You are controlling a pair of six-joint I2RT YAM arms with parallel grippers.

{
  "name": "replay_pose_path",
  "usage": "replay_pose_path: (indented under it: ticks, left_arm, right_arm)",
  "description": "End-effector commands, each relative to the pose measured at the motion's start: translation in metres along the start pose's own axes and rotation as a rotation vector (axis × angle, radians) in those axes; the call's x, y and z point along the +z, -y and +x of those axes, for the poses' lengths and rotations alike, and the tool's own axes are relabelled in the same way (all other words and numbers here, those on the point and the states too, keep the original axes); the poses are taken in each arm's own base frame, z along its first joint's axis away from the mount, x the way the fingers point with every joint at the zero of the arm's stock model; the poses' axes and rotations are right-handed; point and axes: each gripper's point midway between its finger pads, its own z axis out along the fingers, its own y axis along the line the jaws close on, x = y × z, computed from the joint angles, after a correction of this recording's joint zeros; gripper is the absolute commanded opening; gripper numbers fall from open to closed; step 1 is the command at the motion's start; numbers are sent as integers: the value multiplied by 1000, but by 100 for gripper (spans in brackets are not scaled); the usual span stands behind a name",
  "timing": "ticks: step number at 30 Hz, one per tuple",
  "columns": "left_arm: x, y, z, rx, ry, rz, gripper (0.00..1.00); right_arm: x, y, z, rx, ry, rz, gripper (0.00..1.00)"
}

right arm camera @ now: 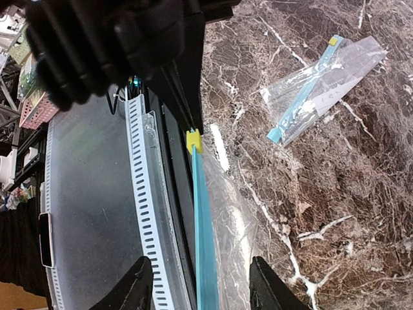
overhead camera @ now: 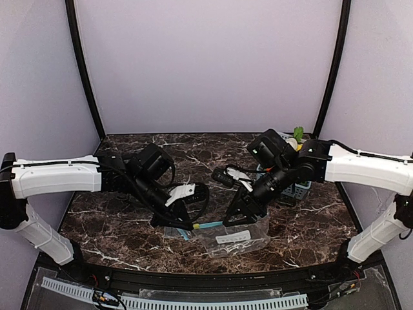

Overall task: Place the food in the zip-top bag and seal the zipper
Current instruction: Pass from the left arm to the right

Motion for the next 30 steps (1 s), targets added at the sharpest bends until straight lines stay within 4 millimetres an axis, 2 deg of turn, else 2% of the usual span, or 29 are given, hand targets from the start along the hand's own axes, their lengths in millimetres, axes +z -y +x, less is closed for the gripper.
replay_pose_path:
  ticks: [1, 7, 14, 17, 19, 21, 22, 23, 24, 25, 26, 28, 30]
  left_arm:
    - [-9, 7, -8, 8, 23, 24, 1]
    - [-9, 8, -9, 9, 27, 26, 1]
    - [-10, 7, -12, 3, 45, 16, 1]
    - [-11, 3, -14, -2, 51, -8, 1]
    - [-15, -7, -18, -11, 59, -68, 1]
    - [-26, -14, -26, -1, 104, -135, 11]
    - [-28, -16, -25, -5, 113, -155, 23]
    - [-39, -18, -34, -3, 168, -181, 29]
    - [-44, -23, -32, -33, 189, -195, 41]
    - [-55, -23, -42, -17, 246, -213, 47]
    - [-59, -24, -42, -46, 273, -204, 57]
    - [-72, -22, -51, -65, 348, -178, 67]
    - [-79, -18, -58, -72, 401, -135, 72]
  right_arm:
    - [5, 9, 3, -30, -21, 53, 49]
    - [7, 11, 1, -31, -25, 58, 40]
    - [10, 14, 0, -32, -23, 65, 14]
    - [7, 12, -3, -61, -7, 66, 0]
    - [5, 12, -6, -64, 13, 76, 0]
    - [1, 14, -11, -81, 48, 97, 0]
    - [-2, 14, -14, -70, 76, 110, 0]
    - [-7, 14, -19, -74, 115, 124, 0]
    - [-10, 14, -24, -74, 153, 131, 0]
    - [-14, 12, -30, -74, 190, 136, 0]
    - [-18, 11, -40, -82, 252, 138, 0]
    - [-26, 7, -54, -81, 355, 136, 0]
    - [-36, 6, -68, -74, 461, 141, 0]
